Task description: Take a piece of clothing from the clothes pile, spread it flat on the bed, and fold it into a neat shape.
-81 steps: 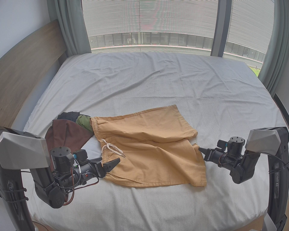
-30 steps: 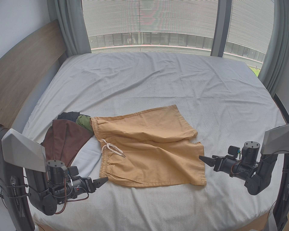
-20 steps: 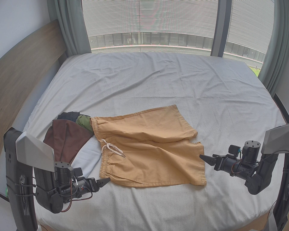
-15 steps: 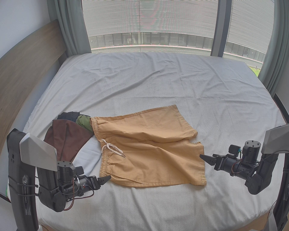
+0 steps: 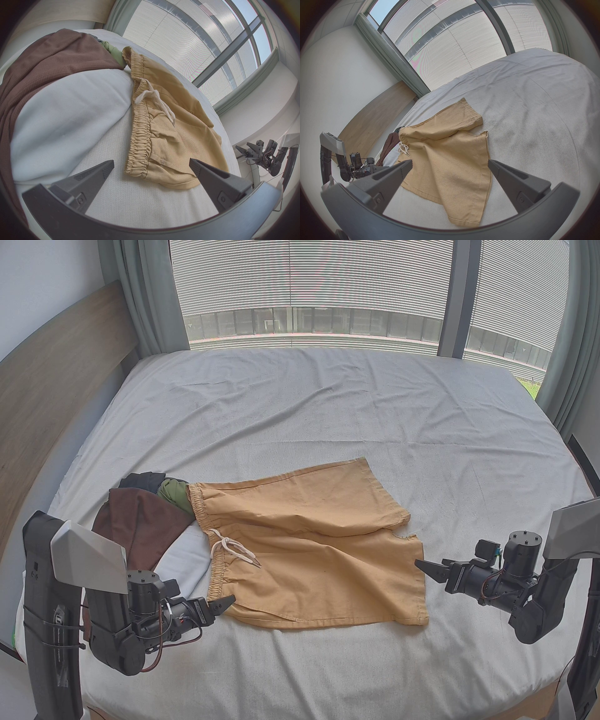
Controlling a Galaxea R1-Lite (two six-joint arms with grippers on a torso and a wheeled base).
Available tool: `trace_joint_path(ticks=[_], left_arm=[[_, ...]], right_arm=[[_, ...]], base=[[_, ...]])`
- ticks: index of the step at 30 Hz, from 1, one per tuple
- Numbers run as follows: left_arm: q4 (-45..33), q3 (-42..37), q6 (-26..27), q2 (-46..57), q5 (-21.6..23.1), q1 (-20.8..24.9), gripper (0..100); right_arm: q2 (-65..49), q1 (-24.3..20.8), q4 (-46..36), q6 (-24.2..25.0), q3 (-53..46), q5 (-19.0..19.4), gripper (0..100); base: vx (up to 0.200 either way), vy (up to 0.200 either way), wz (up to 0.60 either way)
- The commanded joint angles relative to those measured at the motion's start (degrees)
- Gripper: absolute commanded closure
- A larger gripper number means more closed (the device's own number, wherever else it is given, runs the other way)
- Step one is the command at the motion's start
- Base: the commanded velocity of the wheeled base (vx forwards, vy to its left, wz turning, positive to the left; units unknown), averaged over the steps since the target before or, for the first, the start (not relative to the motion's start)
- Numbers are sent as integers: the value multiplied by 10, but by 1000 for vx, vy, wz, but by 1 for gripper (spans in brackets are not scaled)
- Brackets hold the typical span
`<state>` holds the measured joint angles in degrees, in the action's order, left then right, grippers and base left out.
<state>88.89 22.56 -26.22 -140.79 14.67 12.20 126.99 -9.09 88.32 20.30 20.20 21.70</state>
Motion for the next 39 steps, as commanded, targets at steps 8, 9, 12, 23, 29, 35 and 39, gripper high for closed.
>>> trace_joint_path(ticks=[8,9,12,23,29,35,39], left_arm=[[0,23,-16,-19,-3,2,0],[0,24,-16,-22,-3,2,0],[1,28,-16,-29,-3,5,100],[1,26,-16,-28,-3,0,100],[1,10,-16,-1,-15,-10,100],[1,-2,-16,10,-17,-10,100],[1,-2,-16,12,-17,-11,100]], right_arm=[[0,0,0,0,0,0,0],[-1,0,0,0,-1,0,0],[0,0,0,0,0,0,0],[2,2,0,-3,-6,1,0],[15,1,0,-15,-29,3,0],[83,4,0,-28,-31,3,0],[115,7,-1,-28,-32,4,0]], base=[[0,0,0],[0,0,0],[0,0,0],[0,0,0],[0,0,0],[0,0,0],[0,0,0]])
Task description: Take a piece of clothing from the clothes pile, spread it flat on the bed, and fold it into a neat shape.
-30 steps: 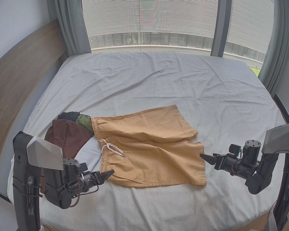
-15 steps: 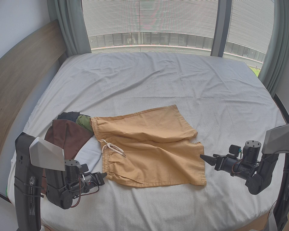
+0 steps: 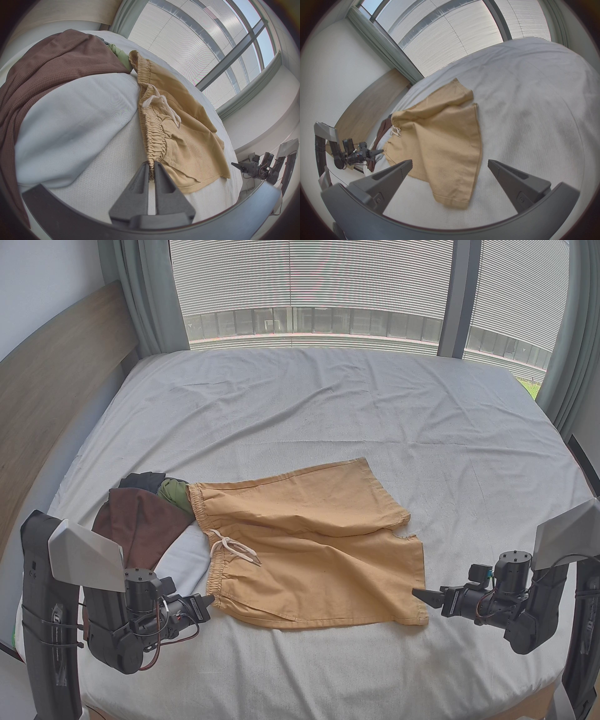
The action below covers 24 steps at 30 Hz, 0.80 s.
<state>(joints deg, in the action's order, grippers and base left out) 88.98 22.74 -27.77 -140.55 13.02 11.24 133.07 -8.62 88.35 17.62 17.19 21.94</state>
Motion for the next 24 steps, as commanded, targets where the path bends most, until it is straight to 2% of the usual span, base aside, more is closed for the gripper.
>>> trace_joint_path(ticks=[1,11,14,15,18,24], left_arm=[[1,-5,0,11,-1,-2,100],[1,-7,0,20,-2,-15,100],[1,-5,0,21,-2,-16,100],[1,-4,0,23,-3,-17,100],[1,-4,0,23,-3,-17,100],[1,-4,1,23,-3,-16,100]], right_arm=[[61,3,-1,-1,-2,1,0],[90,-4,-1,9,-4,2,0],[89,-10,-1,34,-6,3,0],[87,-20,-1,59,-6,3,0],[83,-32,-1,94,-5,3,0],[83,-47,-1,122,-5,3,0]], base=[[0,0,0],[0,0,0],[0,0,0],[0,0,0],[0,0,0],[0,0,0]])
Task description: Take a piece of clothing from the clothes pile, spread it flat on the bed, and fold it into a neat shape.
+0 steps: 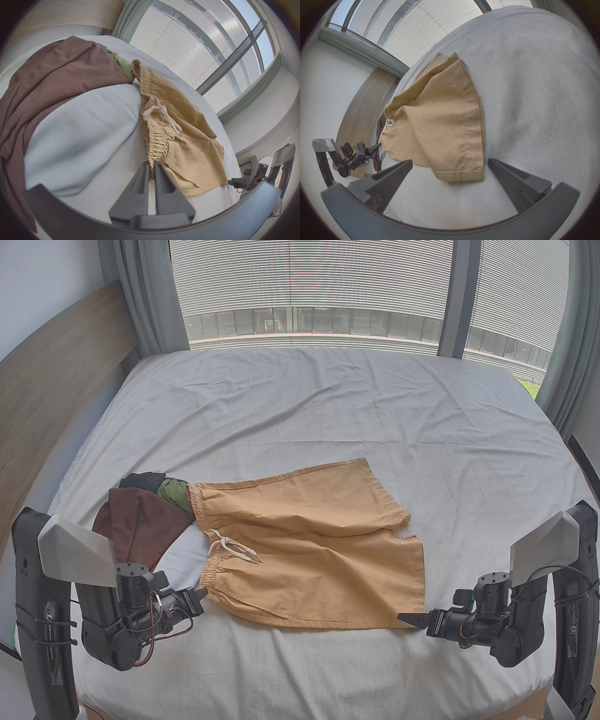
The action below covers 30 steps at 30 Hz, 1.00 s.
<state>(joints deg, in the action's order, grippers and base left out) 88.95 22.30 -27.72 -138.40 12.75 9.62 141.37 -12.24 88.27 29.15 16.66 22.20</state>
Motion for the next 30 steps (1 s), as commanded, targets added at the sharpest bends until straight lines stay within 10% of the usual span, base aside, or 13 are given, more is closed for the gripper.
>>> trace_joint_path(ticks=[1,30], left_arm=[[1,0,0,1,0,0,100],[1,5,0,-4,0,1,100]], right_arm=[[0,-11,0,13,0,0,0],[-69,-12,-2,60,-16,7,0]], base=[[0,0,0],[0,0,0]])
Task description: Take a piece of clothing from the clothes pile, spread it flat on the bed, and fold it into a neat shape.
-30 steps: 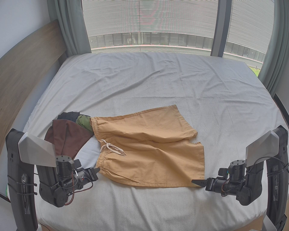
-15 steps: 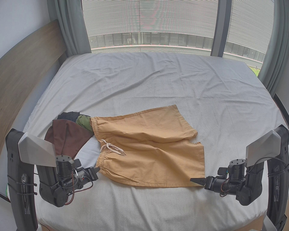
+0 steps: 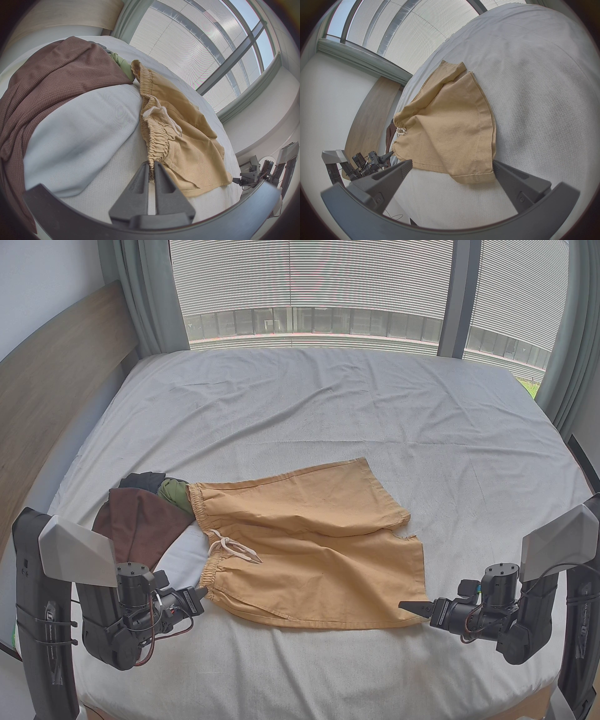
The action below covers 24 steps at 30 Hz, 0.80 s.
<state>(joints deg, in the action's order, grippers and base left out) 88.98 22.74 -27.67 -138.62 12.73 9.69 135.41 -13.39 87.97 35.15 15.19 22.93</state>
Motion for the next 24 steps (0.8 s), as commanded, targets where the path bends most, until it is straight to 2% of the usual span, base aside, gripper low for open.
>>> trace_joint_path(ticks=[1,7,8,24], left_arm=[[1,0,0,-2,0,1,100],[1,-1,-1,-2,0,1,100],[1,-1,0,-2,0,1,100],[1,-7,-2,2,1,1,100]], right_arm=[[-9,-1,1,0,-2,0,0],[-2,2,2,0,1,1,0],[-1,2,2,0,1,1,100],[4,7,1,0,4,1,100]], base=[[0,0,0],[0,0,0],[0,0,0],[0,0,0]])
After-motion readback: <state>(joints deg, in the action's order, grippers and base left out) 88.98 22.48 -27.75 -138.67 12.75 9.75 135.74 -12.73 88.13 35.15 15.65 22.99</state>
